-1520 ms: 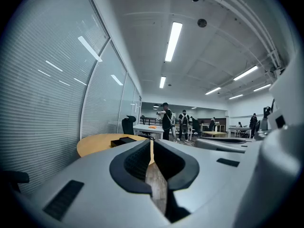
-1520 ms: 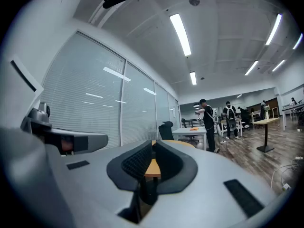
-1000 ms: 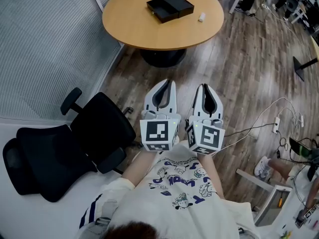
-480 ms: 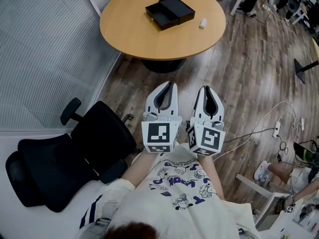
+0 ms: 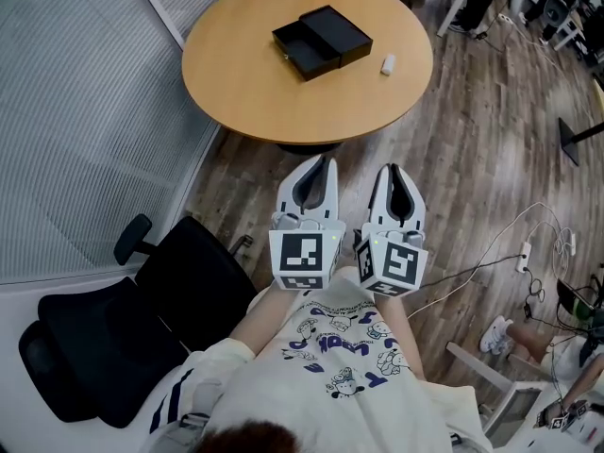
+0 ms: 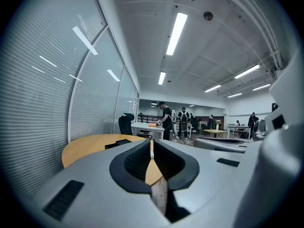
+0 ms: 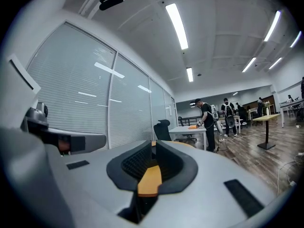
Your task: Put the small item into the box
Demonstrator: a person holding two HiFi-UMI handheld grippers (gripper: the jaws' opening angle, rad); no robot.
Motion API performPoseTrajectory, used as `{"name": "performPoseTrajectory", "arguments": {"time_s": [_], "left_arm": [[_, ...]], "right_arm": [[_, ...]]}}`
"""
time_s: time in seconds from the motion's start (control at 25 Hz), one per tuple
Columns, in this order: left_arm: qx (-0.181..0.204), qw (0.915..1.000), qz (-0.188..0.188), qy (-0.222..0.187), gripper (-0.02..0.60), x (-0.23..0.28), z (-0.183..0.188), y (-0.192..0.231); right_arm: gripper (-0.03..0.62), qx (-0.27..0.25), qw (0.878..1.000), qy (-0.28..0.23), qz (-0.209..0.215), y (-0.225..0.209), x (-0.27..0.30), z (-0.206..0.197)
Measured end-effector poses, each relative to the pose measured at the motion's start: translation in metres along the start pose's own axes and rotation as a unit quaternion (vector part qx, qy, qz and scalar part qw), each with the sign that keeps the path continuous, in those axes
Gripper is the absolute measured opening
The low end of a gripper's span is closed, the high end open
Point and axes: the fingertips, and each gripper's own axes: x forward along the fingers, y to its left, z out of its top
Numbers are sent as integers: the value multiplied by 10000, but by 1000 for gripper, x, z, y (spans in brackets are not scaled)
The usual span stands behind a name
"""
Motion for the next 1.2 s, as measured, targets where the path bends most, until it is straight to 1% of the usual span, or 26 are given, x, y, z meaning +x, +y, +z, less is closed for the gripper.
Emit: {"name": "performPoseTrajectory", "arguments": {"time_s": [0.32, 0.56, 0.92, 1.2], "left_arm": [[-17, 9998, -131, 115, 32, 40, -1, 20], [-122, 9995, -131, 249, 31, 63, -8, 29], [-156, 9993, -36, 334, 32, 118, -12, 34], [-165, 9990, 47, 402, 32, 178, -8, 30]], "right_arm": [[46, 128, 9998, 109, -139, -2, 41, -6], [46, 113, 9995, 258, -167, -7, 62, -12], [46, 245, 9991, 326, -148, -35, 115, -16], [46, 281, 9987, 415, -14, -65, 170, -12]]}}
